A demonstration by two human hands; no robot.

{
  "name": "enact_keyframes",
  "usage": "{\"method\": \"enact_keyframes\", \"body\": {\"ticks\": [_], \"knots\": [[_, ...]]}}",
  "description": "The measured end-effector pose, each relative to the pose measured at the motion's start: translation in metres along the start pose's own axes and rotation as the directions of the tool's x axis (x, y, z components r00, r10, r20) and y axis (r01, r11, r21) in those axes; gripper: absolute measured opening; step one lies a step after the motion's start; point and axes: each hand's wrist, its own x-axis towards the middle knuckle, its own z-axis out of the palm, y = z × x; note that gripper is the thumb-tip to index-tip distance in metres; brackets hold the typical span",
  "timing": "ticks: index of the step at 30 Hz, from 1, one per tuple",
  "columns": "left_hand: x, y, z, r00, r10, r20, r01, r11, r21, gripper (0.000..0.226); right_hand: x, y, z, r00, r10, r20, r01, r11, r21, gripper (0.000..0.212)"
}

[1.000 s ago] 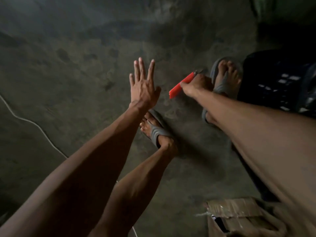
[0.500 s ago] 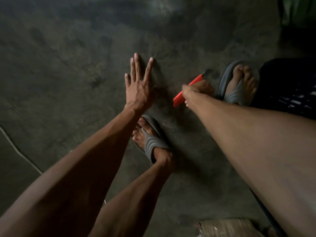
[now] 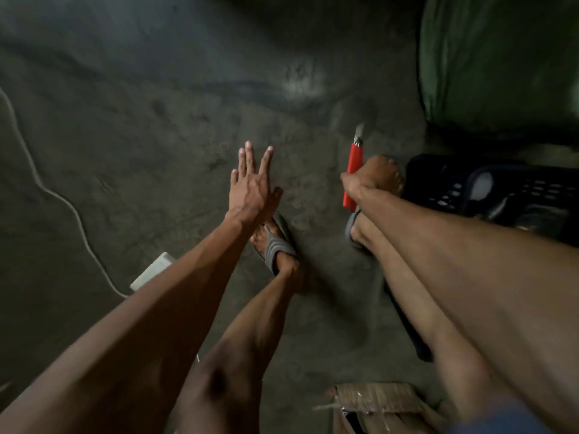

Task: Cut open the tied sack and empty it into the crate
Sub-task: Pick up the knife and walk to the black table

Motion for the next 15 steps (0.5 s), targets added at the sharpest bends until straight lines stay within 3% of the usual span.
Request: {"method": "enact_keyframes", "body": {"ticks": [2, 9, 15], "knots": [[-0.045, 0.014, -0.039, 0.999, 0.012, -0.041, -0.011, 1.0, 0.024, 0.09, -0.036, 0.004, -0.05, 0.996, -0.069, -0.049, 0.07, 0.997, 0.016, 0.053], [-0.206, 0.102, -0.21, 0.989, 0.017, -0.148, -0.018, 1.0, -0.006, 0.088, -0.189, 0.013, -0.262, 0.967, -0.247, -0.062, 0.251, 0.966, 0.068, 0.037], [-0.316, 0.179, -0.32, 0.945, 0.015, -0.326, -0.059, 0.99, -0.125, 0.087, -0.289, 0.019, -0.41, 0.841, -0.47, -0.27, 0.526, 0.827, 0.199, 0.032]]}}
